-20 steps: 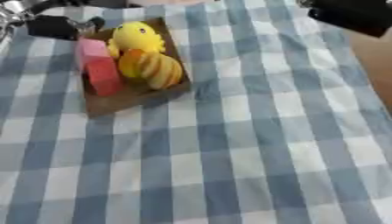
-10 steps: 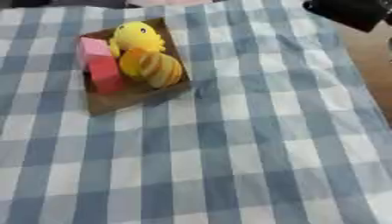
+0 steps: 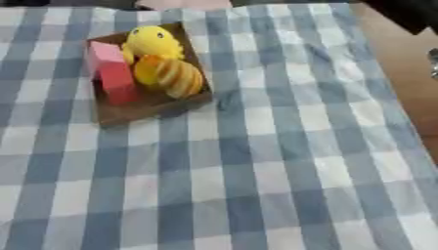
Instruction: Pick up objects on the table and place them in the box.
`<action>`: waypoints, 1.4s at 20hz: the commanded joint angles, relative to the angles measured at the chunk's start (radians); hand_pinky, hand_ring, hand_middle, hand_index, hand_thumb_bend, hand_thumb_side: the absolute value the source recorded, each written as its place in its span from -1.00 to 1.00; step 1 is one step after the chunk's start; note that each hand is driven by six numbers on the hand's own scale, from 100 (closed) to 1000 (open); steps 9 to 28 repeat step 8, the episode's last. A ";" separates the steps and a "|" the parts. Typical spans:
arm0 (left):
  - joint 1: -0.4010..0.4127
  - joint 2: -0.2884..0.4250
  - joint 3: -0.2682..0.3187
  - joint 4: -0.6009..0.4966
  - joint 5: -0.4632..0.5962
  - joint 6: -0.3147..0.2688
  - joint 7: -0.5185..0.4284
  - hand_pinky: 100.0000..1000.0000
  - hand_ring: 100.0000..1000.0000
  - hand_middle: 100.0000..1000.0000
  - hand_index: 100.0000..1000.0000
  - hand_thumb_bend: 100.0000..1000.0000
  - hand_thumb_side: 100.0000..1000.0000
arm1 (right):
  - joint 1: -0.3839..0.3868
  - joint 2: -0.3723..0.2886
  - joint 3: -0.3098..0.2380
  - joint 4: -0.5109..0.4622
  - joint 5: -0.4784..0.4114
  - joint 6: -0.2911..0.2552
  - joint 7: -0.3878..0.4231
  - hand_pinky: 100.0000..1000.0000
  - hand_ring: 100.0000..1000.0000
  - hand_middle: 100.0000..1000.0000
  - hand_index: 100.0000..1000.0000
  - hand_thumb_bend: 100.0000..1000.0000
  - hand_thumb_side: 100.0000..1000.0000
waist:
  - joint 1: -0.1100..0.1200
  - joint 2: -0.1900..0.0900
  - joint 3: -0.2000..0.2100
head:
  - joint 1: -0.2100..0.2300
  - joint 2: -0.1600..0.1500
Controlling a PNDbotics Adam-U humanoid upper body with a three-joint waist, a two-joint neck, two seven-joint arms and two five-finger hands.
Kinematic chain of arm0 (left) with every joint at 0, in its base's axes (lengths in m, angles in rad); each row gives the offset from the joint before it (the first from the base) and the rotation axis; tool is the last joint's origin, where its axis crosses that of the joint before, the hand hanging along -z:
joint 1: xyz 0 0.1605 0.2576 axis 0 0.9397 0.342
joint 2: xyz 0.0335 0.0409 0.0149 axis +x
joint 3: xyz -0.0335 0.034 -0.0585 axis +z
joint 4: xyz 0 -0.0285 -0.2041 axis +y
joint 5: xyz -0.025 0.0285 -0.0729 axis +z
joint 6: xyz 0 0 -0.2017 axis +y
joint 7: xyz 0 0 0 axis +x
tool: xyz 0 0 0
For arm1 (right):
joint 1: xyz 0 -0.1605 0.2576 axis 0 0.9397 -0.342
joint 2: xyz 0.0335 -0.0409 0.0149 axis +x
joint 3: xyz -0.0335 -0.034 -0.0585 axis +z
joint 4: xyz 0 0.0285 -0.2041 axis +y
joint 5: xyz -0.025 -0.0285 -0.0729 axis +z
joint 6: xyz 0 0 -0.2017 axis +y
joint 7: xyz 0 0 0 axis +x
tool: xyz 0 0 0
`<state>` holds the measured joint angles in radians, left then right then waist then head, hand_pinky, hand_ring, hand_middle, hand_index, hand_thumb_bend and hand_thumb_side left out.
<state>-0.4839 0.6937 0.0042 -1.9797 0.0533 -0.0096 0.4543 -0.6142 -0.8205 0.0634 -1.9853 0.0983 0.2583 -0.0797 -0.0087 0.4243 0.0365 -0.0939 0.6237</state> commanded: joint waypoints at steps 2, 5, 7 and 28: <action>0.037 -0.005 0.033 -0.020 -0.006 -0.061 0.032 0.78 0.64 0.52 0.79 -0.32 0.29 | 0.004 -0.007 -0.017 -0.015 -0.049 -0.027 -0.061 0.54 0.47 0.42 0.64 -1.00 0.74 | -0.002 -0.030 0.002 | -0.002 -0.001; 0.054 -0.026 0.038 -0.020 0.000 -0.084 0.050 0.79 0.66 0.54 0.82 -0.30 0.28 | 0.011 0.010 -0.010 -0.015 -0.077 -0.032 -0.085 0.55 0.51 0.46 0.66 -1.00 0.82 | -0.004 -0.036 0.002 | -0.003 0.002; 0.055 -0.043 0.037 -0.020 0.010 -0.095 0.059 0.80 0.68 0.56 0.83 -0.28 0.28 | 0.007 0.031 -0.005 -0.015 -0.098 -0.033 -0.091 0.56 0.55 0.51 0.68 -1.00 0.84 | -0.005 -0.040 0.002 | -0.003 0.004; 0.054 -0.054 0.036 -0.020 0.016 -0.100 0.062 0.80 0.68 0.56 0.84 -0.28 0.28 | 0.005 0.044 -0.003 -0.015 -0.108 -0.034 -0.092 0.56 0.57 0.53 0.69 -1.00 0.84 | -0.006 -0.042 0.001 | -0.004 0.005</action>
